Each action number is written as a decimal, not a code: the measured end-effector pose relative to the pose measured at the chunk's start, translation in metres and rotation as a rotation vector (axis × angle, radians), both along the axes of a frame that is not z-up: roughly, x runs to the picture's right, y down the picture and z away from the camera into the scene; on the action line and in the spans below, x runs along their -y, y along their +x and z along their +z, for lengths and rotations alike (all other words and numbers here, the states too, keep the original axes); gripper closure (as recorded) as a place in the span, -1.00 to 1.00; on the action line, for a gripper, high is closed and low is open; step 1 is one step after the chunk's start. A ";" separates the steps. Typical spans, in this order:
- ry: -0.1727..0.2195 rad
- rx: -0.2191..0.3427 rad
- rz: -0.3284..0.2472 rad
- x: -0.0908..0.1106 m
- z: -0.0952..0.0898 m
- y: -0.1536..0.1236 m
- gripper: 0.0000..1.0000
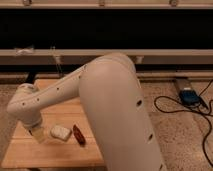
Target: Knock the eraser over
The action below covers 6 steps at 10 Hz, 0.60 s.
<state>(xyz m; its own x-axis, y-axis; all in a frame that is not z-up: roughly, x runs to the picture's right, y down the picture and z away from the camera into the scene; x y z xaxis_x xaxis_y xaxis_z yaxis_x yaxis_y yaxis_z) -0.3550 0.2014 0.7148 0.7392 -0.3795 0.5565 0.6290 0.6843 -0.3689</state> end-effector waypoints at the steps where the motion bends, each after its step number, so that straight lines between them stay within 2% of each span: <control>1: 0.000 0.004 0.002 0.001 0.003 -0.003 -0.60; 6: -0.010 0.044 0.041 0.012 0.010 0.006 -0.60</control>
<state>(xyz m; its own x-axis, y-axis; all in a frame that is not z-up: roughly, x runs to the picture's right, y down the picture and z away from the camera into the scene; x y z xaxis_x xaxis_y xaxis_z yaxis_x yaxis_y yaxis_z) -0.3488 0.1898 0.7247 0.7287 -0.3437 0.5923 0.6166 0.7058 -0.3489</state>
